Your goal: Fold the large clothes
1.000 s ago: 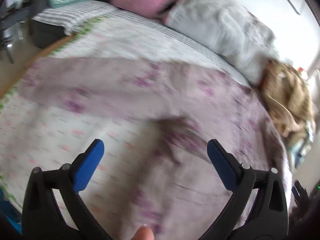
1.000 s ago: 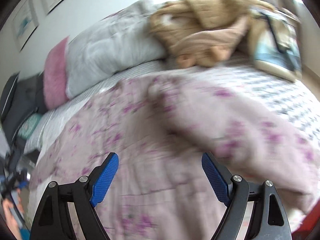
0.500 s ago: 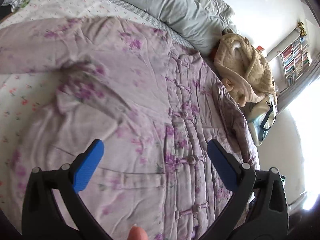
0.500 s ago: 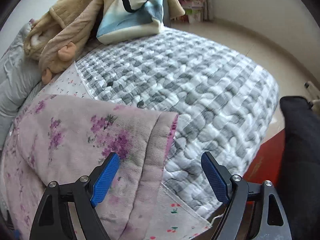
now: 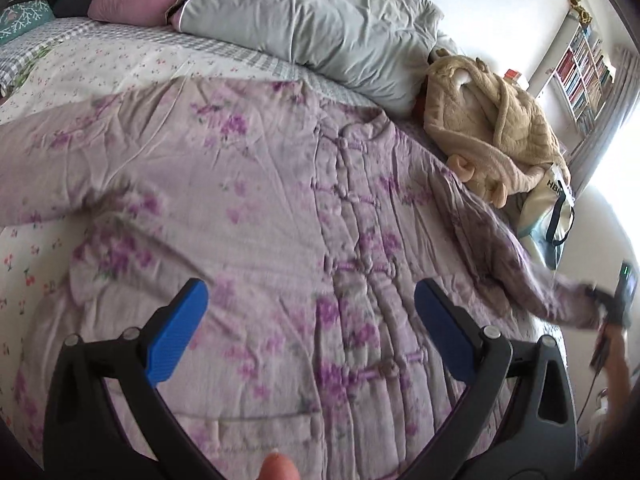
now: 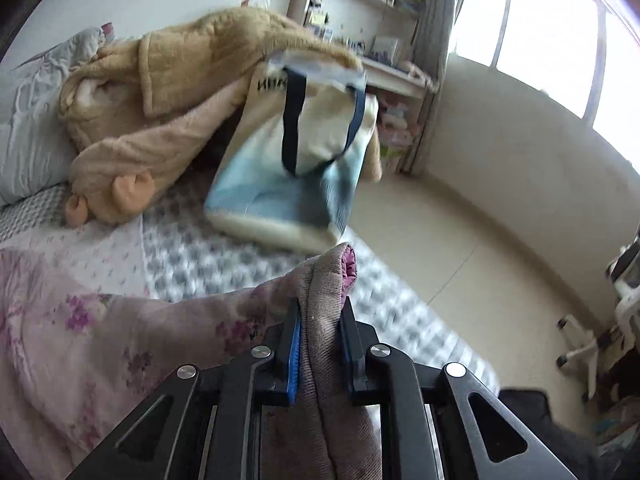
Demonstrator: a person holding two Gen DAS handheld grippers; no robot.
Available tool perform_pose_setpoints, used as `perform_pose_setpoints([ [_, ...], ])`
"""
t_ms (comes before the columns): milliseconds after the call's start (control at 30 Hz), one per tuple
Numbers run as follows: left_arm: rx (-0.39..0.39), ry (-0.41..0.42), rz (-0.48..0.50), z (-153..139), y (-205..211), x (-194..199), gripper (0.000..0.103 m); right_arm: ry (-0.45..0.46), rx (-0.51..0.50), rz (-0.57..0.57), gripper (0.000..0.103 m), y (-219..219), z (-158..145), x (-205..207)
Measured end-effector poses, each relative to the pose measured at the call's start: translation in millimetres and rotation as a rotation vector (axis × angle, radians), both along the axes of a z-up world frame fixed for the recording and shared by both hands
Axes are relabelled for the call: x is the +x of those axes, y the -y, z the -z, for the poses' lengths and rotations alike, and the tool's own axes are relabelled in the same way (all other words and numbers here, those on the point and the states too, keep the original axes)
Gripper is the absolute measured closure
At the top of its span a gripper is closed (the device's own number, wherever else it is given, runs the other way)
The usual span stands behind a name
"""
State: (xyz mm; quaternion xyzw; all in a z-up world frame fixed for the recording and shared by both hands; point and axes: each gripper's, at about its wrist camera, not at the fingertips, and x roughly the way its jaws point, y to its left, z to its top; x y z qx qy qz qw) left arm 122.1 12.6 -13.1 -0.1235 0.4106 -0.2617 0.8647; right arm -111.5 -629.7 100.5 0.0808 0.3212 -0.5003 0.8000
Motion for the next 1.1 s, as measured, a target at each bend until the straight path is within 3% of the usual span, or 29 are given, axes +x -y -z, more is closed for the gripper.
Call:
perform_pose_setpoints([
  [100,-0.005,0.033,-0.006,-0.1,0.9,2.9,0.001,-0.019,-0.17,0.019,0.088,23.8,-36.4,28.7],
  [233,-0.007,0.05,-0.006,2.4,4.5,6.9,0.001,-0.067,-0.277,0.029,0.088,56.7,-40.2,64.9],
  [333,0.009,0.063,0.02,6.0,11.5,9.9,0.001,-0.14,-0.296,0.048,0.088,90.3,-6.3,94.4],
  [467,0.062,0.082,0.063,13.6,24.4,9.7,0.001,-0.272,-0.243,0.092,0.087,136.5,78.4,118.5],
  [567,0.085,0.07,0.104,19.8,32.7,7.0,0.001,-0.421,-0.26,0.092,0.076,146.7,135.1,133.3],
  [633,0.1,0.076,0.126,21.4,37.5,3.4,0.001,-0.466,-0.295,0.1,0.065,145.2,150.3,137.1],
  [667,0.116,0.09,0.14,20.6,40.9,-0.1,0.001,-0.454,-0.333,0.124,0.057,141.8,146.4,136.1],
  [700,0.128,0.1,0.151,20.1,43.1,-3.1,0.001,-0.427,-0.336,0.142,0.035,141.1,139.1,134.3],
  [733,0.138,0.108,0.16,19.4,44.9,-5.3,0.001,-0.385,-0.329,0.157,0.024,139.2,128.3,130.5],
  [800,0.158,0.136,0.176,17.1,48.4,-11.2,0.001,-0.223,-0.337,0.153,0.024,123.7,93.5,123.3],
  [900,0.188,0.157,0.186,14.9,54.5,-15.7,0.001,-0.055,-0.302,-0.001,0.023,73.9,52.8,133.9],
  [967,0.187,0.151,0.176,14.8,56.8,-13.9,0.001,0.029,-0.207,-0.221,0.023,23.7,39.4,156.8],
  [1100,0.18,0.14,0.143,19.8,58.7,-7.8,0.001,0.05,-0.05,-0.666,0.019,-90.3,50.0,215.2],
])
